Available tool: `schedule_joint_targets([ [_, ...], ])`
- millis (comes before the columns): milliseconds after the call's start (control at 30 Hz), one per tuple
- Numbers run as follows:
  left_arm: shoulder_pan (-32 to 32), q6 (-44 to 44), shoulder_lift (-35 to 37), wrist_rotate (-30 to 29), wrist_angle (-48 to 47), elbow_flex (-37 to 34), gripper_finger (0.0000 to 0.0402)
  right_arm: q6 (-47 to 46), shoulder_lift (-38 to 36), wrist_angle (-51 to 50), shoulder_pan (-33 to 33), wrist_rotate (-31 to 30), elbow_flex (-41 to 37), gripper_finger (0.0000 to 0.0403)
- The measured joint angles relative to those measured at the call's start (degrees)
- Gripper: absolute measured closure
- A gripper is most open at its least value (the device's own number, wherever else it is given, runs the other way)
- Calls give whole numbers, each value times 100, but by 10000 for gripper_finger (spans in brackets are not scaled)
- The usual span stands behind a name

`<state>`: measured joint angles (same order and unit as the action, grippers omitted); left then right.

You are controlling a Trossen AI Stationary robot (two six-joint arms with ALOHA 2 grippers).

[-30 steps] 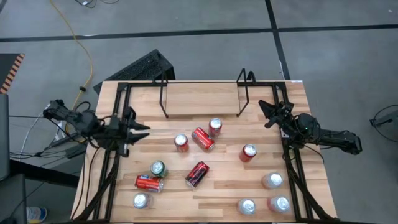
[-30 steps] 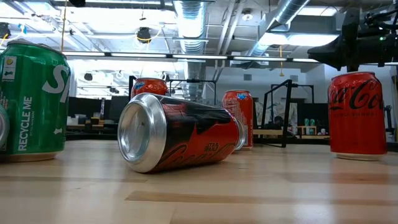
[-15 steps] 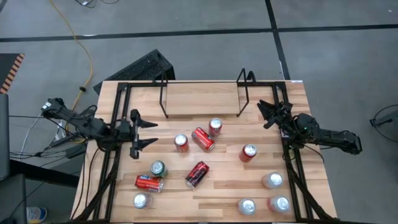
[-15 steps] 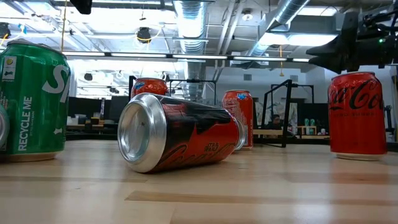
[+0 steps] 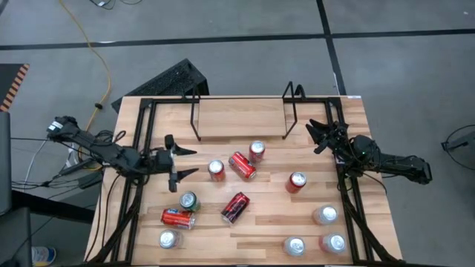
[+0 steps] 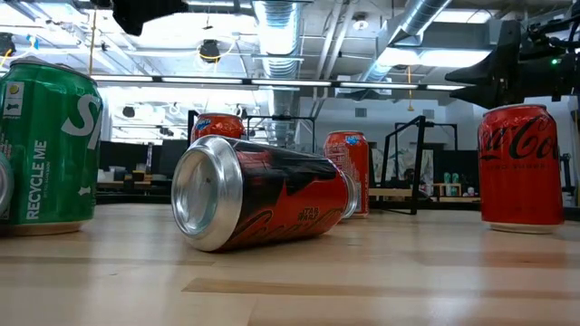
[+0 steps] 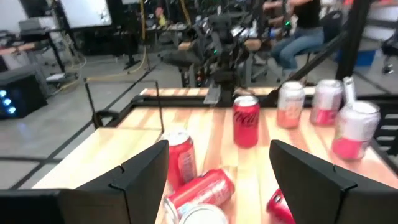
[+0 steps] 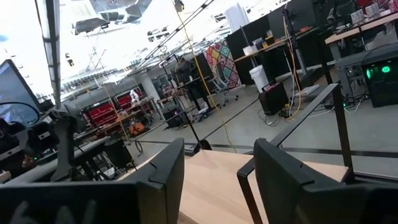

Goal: Place canned beverage on shelf
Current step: Put the red soda can on the shelf

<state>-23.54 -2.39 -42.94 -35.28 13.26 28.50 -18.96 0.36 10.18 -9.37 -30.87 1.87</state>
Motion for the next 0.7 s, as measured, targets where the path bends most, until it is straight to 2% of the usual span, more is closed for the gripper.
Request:
schedule_joint_targets([
  [167, 304, 52, -425, 187, -100, 74, 135, -2, 0, -123, 0, 0, 0, 225],
  [300, 472, -123, -878, 213, -486, 496, 135, -2, 0, -169, 0, 1, 0, 225],
  [500, 708, -370, -1697, 562, -1425, 1229, 135, -7, 0, -220, 0, 0, 0, 225],
  [700, 866, -617, -2416, 661, -1654, 1411, 135, -72, 0, -257, 0, 0, 0, 225],
])
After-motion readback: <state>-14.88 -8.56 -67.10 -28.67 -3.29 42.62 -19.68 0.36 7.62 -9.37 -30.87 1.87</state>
